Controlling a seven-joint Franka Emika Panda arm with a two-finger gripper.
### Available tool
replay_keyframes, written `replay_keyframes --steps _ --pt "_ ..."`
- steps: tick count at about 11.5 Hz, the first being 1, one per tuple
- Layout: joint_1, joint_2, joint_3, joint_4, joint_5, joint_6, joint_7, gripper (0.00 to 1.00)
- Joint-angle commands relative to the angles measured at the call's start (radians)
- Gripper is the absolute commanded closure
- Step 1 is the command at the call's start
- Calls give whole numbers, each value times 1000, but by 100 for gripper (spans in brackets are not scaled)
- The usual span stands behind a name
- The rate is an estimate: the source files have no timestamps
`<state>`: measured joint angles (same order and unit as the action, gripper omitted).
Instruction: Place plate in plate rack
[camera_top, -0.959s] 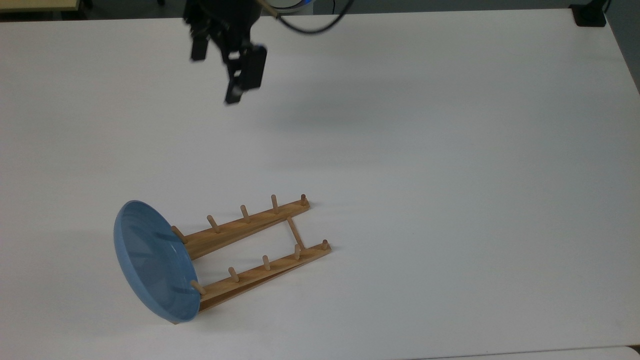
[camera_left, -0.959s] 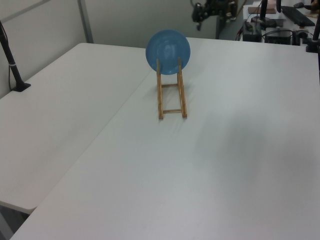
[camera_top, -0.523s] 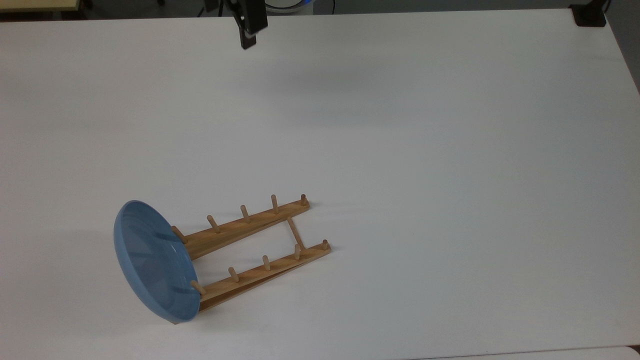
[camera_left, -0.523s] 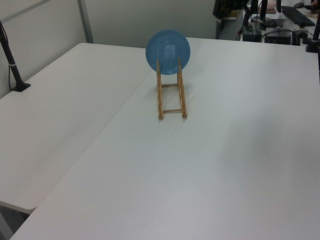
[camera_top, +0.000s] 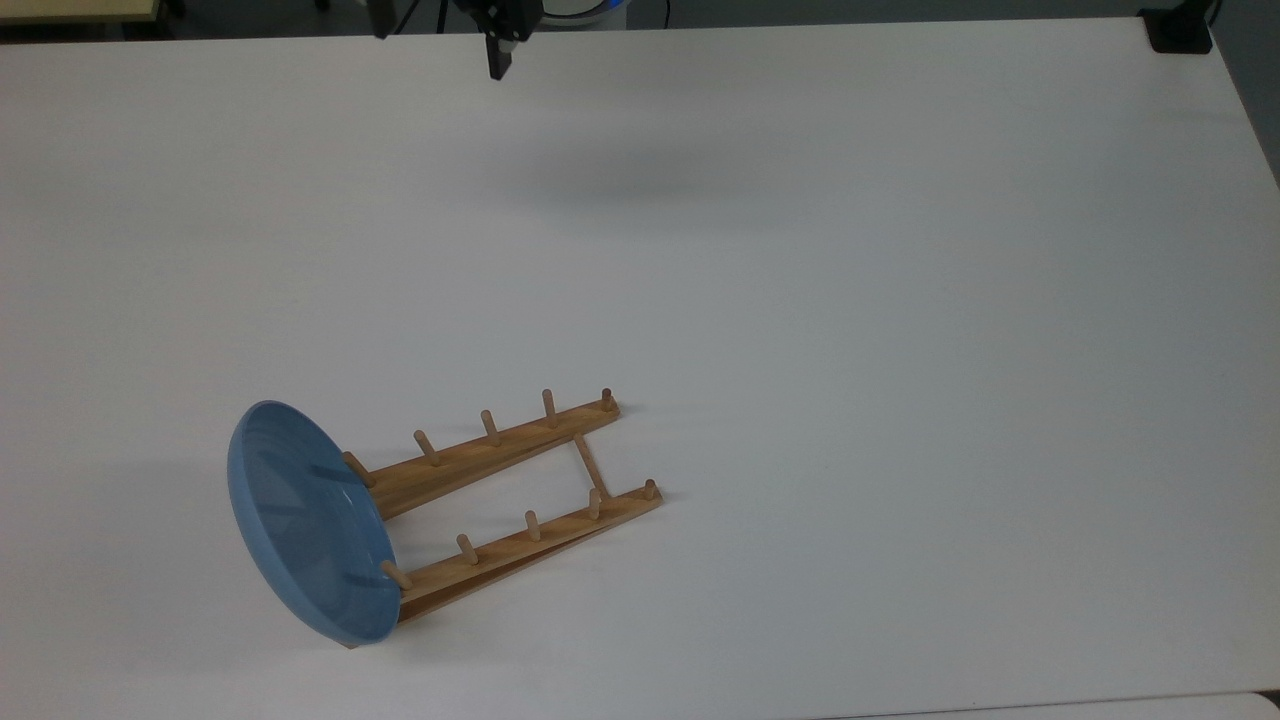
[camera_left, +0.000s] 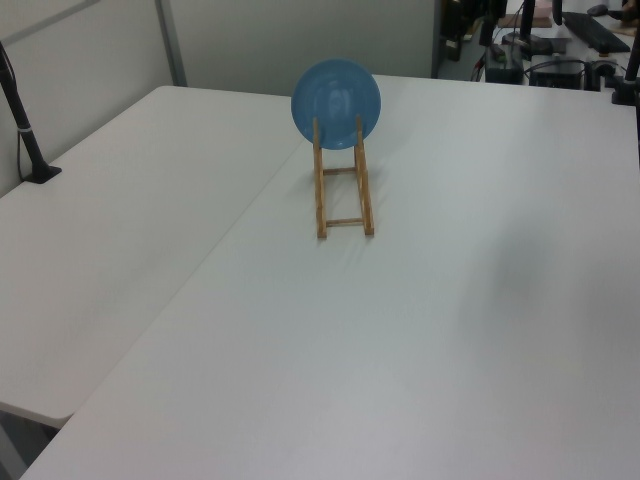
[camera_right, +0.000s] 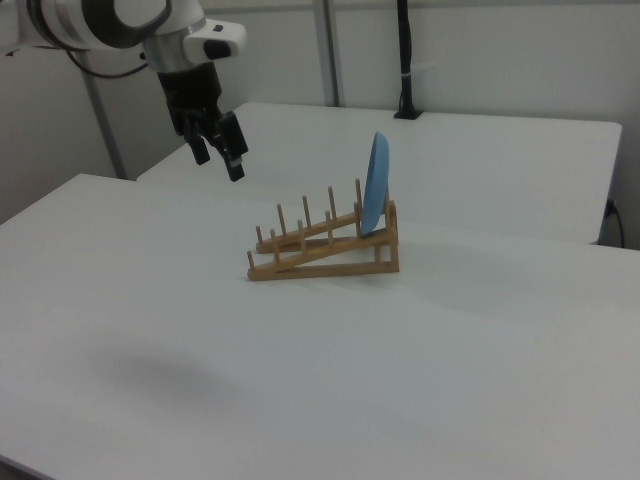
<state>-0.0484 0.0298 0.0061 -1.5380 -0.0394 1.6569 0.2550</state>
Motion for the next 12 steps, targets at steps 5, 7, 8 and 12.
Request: replay_keyframes --steps 5,7,8,12 --pt "-33 -27 -8 -28 35 -14 -355 0" --pt "-33 -25 -8 -28 35 -14 -372 0" --pt "-33 -27 -8 -30 35 -16 -397 0" --pt "-33 -25 -8 -31 35 -26 -422 0"
